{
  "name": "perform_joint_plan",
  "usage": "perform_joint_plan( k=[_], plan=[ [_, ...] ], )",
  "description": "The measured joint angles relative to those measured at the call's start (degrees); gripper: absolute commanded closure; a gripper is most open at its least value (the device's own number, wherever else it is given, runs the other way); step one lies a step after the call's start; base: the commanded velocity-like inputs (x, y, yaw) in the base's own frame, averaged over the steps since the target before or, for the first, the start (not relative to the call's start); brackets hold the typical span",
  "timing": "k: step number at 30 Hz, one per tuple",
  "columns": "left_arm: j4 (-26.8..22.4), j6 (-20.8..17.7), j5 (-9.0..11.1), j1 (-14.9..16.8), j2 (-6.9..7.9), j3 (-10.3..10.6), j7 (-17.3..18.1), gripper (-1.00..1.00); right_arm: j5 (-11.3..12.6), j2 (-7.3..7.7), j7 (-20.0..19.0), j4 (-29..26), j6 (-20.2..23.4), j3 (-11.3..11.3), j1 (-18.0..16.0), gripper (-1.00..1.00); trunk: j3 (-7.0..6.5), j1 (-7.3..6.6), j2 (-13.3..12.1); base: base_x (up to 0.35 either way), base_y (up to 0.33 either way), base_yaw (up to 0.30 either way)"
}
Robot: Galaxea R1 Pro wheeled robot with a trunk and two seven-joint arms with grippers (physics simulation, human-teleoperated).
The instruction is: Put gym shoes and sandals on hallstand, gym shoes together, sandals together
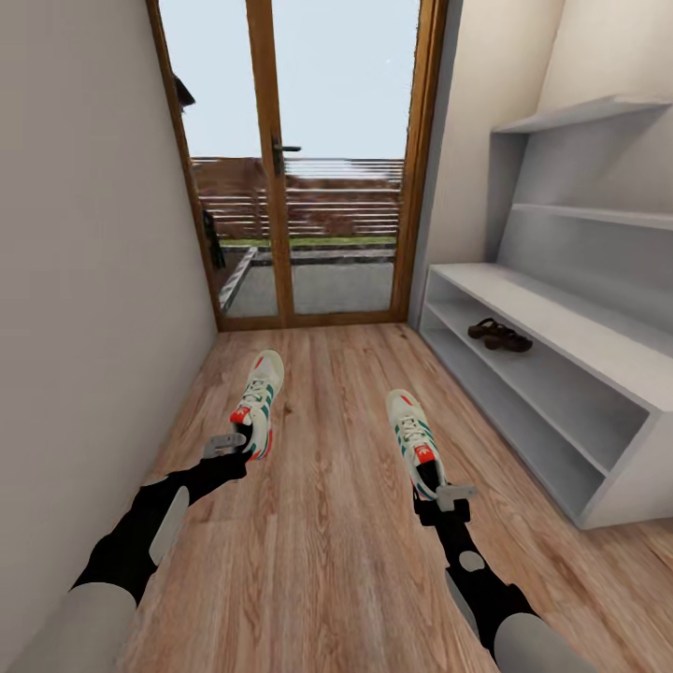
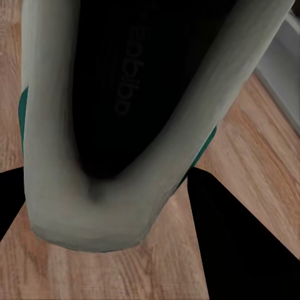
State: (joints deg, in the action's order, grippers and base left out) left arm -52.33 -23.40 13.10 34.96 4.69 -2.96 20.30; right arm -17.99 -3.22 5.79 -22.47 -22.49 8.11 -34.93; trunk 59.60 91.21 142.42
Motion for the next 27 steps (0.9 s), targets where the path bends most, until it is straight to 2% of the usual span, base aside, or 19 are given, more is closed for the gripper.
perform_joint_plan(
  k=[27],
  plan=[
    [0.0, 0.0, 0.0, 0.0, -0.02, 0.0, 0.0, 1.00, 0.1, 0.02, 0.0, -0.2, 0.0, 0.0, 0.0, 1.00, -0.42, 0.00, 0.0, 0.340, 0.142, 0.000]
  ],
)
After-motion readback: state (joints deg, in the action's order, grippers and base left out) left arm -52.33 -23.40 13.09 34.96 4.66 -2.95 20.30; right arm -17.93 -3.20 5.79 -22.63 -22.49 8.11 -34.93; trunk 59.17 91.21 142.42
